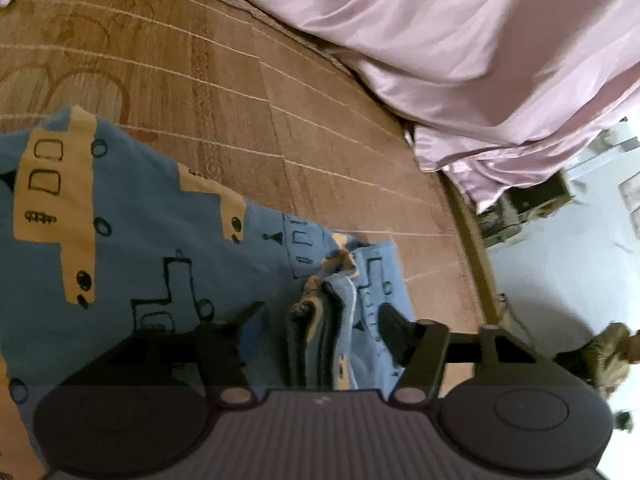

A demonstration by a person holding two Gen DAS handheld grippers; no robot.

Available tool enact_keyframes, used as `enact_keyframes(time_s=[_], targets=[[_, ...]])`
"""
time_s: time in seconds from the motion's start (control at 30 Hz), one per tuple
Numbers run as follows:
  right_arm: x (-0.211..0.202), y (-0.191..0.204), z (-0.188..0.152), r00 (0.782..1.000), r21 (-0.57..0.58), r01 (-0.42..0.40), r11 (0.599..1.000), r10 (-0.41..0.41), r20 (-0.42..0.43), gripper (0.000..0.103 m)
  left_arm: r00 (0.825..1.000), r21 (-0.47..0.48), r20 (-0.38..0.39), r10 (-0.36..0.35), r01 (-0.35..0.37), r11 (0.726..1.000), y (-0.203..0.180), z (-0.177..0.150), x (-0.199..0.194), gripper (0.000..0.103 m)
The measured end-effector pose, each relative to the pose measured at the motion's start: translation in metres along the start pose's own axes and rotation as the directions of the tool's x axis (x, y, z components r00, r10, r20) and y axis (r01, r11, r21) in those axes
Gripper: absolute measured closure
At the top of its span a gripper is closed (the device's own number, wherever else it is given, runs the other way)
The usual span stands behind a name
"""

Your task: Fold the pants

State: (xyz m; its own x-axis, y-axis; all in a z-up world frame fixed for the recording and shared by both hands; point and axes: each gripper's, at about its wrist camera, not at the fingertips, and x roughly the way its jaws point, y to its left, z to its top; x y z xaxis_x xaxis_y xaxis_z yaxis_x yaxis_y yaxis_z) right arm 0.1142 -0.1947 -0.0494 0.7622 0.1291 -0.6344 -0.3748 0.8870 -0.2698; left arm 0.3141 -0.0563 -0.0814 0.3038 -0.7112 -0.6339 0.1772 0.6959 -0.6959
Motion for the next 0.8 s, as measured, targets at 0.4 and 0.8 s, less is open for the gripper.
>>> enact_keyframes(time_s=[0.4,0.8], targets=[[-0.003,0.002,-0.001,1.000,-0.029,0.013,0.999,-0.013,-0.006,0.090,0.988,-0.018,-0.012,0.156,-0.156,0.988,-0.016,-0.002,0.008,0.084],[-0.031,0.010,0.019,0.998,0.001,-0.034,0.999,0.034,0.044,0.092,0.980,0.071,-0.012,0.201,-0.199,0.977,-0.041,0.003,-0.025,0.091]])
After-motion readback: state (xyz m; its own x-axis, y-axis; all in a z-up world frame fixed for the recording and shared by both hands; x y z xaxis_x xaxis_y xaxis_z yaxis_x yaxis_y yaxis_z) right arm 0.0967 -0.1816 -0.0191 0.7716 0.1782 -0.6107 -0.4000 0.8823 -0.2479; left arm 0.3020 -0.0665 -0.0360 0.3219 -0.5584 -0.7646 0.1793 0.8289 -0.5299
